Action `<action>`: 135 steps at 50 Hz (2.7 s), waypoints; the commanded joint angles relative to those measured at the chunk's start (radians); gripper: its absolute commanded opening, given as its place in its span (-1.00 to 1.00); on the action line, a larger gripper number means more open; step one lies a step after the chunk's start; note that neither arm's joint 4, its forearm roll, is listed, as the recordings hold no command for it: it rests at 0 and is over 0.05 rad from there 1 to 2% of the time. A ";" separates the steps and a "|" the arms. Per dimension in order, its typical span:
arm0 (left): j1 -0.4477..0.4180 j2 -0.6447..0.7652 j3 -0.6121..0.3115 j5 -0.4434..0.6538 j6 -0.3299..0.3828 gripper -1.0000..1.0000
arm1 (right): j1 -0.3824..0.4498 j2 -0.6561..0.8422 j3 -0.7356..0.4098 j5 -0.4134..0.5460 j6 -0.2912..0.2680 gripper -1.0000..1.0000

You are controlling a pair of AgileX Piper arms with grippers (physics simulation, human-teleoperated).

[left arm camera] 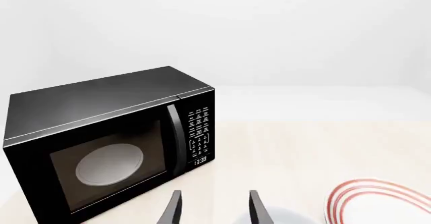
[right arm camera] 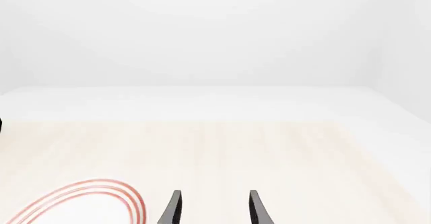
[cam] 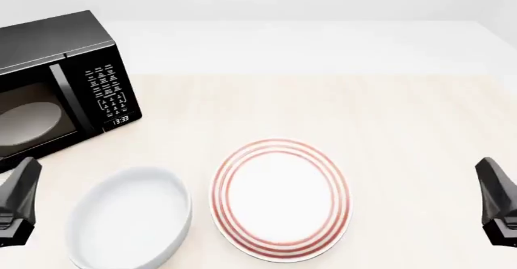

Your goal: Open the microwave.

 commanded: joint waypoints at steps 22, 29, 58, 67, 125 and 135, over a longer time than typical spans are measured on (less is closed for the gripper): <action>0.062 0.112 -0.010 -0.125 -0.011 1.00 | 0.000 0.001 0.000 0.000 -0.002 1.00; 0.087 0.210 -0.034 -0.199 -0.025 1.00 | 0.001 0.000 0.000 0.000 -0.002 1.00; 0.129 0.806 -0.105 -0.666 -0.038 1.00 | 0.001 0.000 0.000 0.000 -0.002 1.00; 0.155 0.886 -0.105 -0.734 -0.061 1.00 | 0.001 0.000 0.000 0.001 -0.002 1.00; 0.185 1.379 -0.213 -1.059 -0.138 1.00 | 0.001 0.000 0.000 0.000 -0.002 1.00; 0.181 1.426 -0.235 -1.068 -0.138 1.00 | 0.001 0.000 0.000 0.000 -0.001 1.00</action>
